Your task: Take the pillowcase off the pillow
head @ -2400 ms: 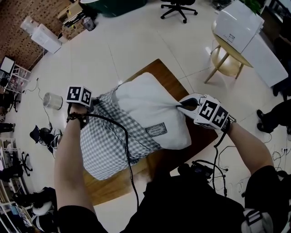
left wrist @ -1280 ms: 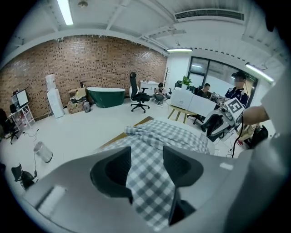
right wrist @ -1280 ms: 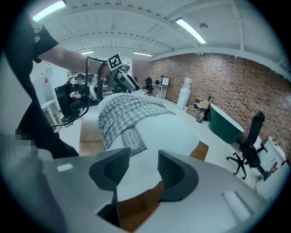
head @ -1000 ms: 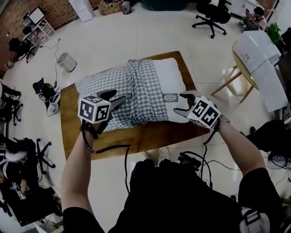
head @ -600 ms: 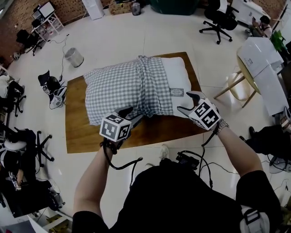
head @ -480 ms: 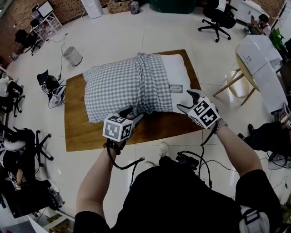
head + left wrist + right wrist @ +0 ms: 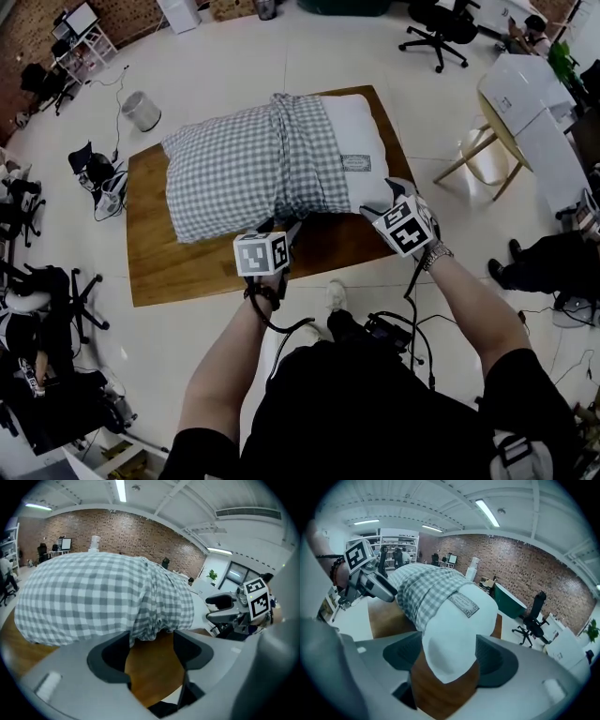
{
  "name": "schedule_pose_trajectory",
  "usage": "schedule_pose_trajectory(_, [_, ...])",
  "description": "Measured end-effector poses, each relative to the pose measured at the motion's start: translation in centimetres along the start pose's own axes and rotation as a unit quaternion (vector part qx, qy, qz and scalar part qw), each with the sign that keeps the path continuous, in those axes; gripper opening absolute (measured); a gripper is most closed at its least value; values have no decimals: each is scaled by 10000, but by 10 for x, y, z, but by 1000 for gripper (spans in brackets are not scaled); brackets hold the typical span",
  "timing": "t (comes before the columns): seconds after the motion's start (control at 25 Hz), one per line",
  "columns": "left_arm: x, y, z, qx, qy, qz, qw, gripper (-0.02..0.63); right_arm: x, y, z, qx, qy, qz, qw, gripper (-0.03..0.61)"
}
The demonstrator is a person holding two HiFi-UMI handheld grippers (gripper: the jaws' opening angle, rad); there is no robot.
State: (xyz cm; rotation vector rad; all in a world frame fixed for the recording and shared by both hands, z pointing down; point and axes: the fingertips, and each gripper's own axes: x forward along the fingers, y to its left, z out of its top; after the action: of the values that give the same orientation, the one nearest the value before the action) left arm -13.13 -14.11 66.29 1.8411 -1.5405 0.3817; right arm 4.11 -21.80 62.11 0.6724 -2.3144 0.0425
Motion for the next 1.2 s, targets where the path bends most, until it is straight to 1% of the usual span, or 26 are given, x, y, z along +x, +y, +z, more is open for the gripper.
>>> schedule_pose_trajectory(0.12, [19, 10, -9, -459, -78, 61, 9989, 299, 9, -4, -5, -7, 148, -211, 9997, 357])
schedule_pose_trajectory(0.24, [29, 12, -16, -749, -108, 27, 9971, 299, 19, 2, -10, 29, 245, -291, 9993, 357])
schedule_pose_trajectory(0.32, [31, 6, -12, -837, -118, -104, 9964, 299, 23, 6, -11, 68, 262, -334, 9991, 357])
schedule_pose_trajectory(0.44, [37, -5, 0, -836, -2, -108, 9964, 294, 31, 1, -10, 137, 257, -336, 9990, 353])
schedule_pose_trajectory(0.48, [41, -6, 3, -853, 24, -111, 9963, 280, 33, -2, -9, 157, 261, -338, 9990, 349])
schedule_pose_trajectory(0.52, [45, -6, 6, -878, 40, -114, 9961, 249, 34, -3, -8, 170, 270, -350, 9989, 327])
schedule_pose_trajectory(0.6, [47, -4, 9, -908, 55, -124, 9958, 160, 35, -5, -6, 177, 309, -376, 9987, 267])
schedule_pose_trajectory(0.64, [47, -2, 10, -915, 58, -132, 9957, 110, 35, -6, -6, 172, 333, -382, 9986, 237])
schedule_pose_trajectory(0.68, [45, 1, 10, -924, 60, -140, 9956, 41, 35, -7, -6, 165, 354, -394, 9985, 221])
schedule_pose_trajectory(0.72, [43, 3, 9, -936, 63, -146, 9955, 20, 35, -8, -6, 161, 363, -415, 9983, 186])
schedule_pose_trajectory(0.8, [36, 9, 5, -962, 65, -146, 9952, 15, 33, -10, -6, 162, 340, -450, 9983, 130])
schedule_pose_trajectory(0.92, [32, 13, 5, -986, 46, -99, 9951, 14, 28, -18, -5, 143, 295, -495, 9982, 75])
schedule_pose_trajectory(1.0, [26, 20, 8, -976, 25, -26, 9952, 12, 25, -22, -4, 151, 277, -517, 9982, 58])
schedule_pose_trajectory(1.2, [5, 39, 15, -974, -89, 165, 9951, 12, 15, -31, 1, 130, 249, -618, 9977, 40])
